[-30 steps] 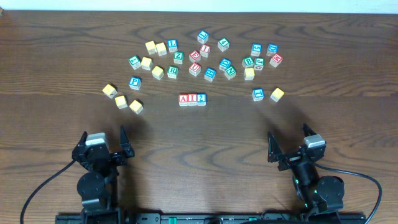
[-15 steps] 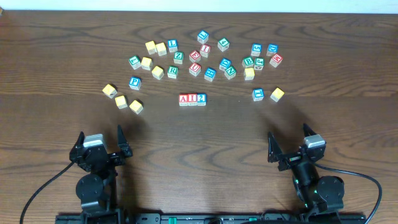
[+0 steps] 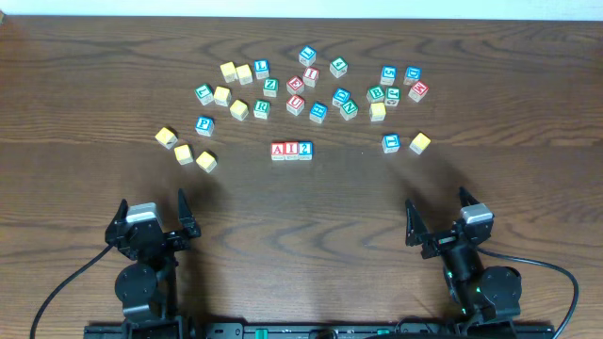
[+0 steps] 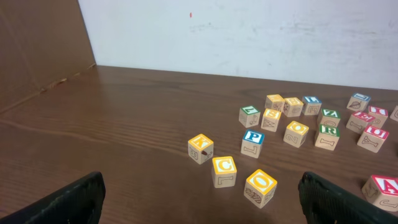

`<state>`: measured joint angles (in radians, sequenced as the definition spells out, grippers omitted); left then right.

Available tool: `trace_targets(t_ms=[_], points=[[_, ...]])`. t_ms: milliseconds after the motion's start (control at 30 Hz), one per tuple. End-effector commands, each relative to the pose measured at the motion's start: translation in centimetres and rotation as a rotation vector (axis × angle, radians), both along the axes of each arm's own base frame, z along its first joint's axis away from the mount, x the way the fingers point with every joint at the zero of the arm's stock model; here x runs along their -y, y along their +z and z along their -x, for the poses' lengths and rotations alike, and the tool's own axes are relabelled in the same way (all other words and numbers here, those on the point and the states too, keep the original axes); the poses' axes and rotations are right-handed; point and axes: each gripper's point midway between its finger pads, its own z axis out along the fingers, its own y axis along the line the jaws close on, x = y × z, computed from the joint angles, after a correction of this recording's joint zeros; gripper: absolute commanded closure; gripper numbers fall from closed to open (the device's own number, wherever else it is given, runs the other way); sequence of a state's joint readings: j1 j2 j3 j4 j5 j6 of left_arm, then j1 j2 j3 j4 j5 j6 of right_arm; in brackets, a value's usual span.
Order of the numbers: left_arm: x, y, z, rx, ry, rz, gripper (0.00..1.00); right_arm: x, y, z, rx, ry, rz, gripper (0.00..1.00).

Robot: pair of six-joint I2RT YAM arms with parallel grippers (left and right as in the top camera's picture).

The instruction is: Spell out AI2

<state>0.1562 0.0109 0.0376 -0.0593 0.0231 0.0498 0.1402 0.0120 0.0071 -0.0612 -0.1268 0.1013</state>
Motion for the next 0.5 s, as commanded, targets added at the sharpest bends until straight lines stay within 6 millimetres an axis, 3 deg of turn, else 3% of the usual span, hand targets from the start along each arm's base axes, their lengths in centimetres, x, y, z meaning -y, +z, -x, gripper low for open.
trace_targets(t_ms=[0,467], points=[[-0.29,-1.78,0.01,-0.040,0.013,-0.004,0.02,-0.06,0.00,0.05,0.003,0.005,0.004,0.01],[-0.29,-1.78,0.01,-0.040,0.013,-0.004,0.02,-0.06,0.00,0.05,0.003,0.005,0.004,0.01]])
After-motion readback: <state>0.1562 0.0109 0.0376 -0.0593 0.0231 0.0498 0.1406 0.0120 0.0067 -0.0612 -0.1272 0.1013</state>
